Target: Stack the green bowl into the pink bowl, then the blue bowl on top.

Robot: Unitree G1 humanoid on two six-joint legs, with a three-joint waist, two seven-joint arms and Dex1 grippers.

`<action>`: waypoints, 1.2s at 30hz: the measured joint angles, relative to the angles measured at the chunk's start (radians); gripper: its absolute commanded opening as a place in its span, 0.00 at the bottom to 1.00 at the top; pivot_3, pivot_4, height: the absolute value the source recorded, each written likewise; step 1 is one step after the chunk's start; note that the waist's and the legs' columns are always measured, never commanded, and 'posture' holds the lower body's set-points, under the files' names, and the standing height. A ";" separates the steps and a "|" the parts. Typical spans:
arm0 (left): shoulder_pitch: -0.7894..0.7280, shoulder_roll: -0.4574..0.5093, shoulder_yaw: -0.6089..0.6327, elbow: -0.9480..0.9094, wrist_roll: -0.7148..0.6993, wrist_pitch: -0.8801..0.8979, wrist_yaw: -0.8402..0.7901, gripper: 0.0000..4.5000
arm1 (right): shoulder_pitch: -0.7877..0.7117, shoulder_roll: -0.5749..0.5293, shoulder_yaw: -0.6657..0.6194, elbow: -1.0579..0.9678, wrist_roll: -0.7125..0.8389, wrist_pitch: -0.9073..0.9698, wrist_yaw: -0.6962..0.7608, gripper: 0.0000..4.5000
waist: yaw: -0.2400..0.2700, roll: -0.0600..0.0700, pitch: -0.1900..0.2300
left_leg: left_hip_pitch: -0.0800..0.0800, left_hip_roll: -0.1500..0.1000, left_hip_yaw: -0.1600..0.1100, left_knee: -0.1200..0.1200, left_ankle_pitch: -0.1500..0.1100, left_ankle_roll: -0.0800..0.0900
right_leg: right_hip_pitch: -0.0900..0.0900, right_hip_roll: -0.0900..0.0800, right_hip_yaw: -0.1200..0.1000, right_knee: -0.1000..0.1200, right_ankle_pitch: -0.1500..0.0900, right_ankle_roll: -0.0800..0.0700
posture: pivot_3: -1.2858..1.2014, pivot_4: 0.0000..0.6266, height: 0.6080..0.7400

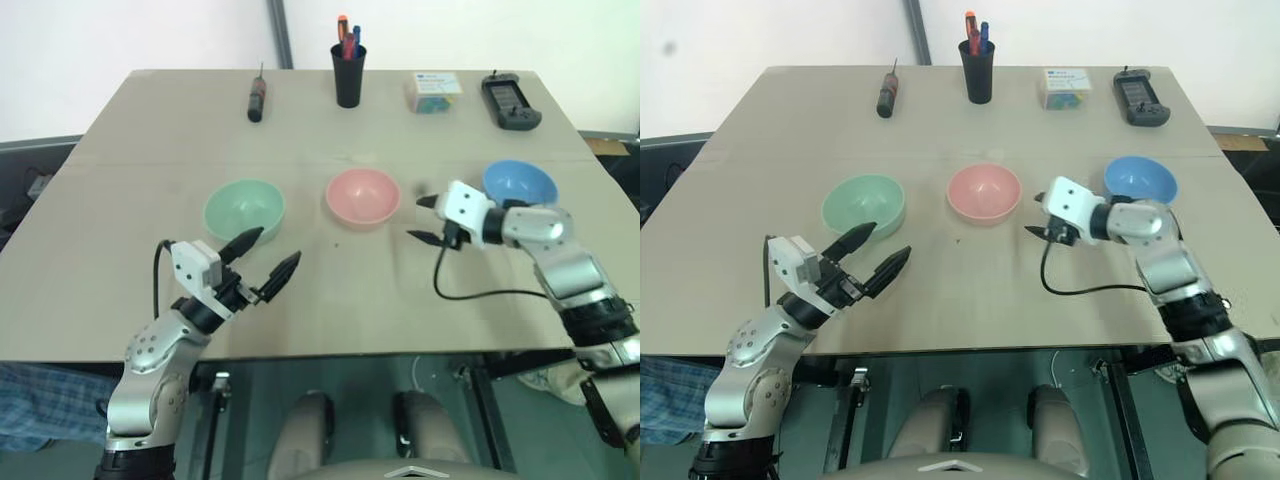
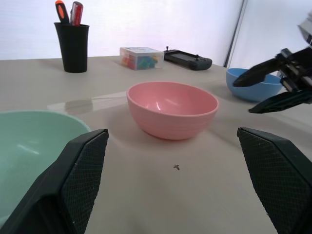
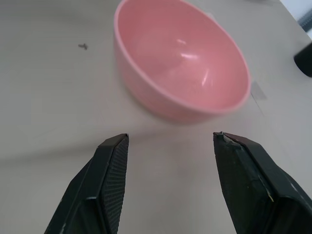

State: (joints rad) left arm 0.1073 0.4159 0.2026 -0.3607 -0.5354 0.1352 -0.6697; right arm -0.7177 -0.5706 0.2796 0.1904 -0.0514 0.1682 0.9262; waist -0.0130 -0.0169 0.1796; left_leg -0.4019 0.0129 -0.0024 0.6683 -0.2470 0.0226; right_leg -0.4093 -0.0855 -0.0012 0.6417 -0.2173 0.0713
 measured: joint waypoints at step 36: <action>0.148 -0.017 0.031 -0.126 0.025 -0.038 0.085 1.00 | -0.251 0.206 0.134 0.455 -0.167 -0.333 0.052 0.02 | -0.002 0.001 0.000 | 0.000 0.000 -0.001 -0.002 0.000 0.000 | -0.001 0.000 0.000 0.000 0.000 0.000 | 0.52 0.24 1.00</action>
State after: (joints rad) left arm 0.2550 0.3993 0.2334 -0.4864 -0.5107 0.0977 -0.5850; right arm -0.9688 -0.3650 0.4140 0.6450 -0.2187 -0.1651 0.9782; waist -0.0153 -0.0163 0.1800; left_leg -0.4020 0.0127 -0.0030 0.6665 -0.2470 0.0225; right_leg -0.4102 -0.0855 -0.0017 0.6417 -0.2173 0.0709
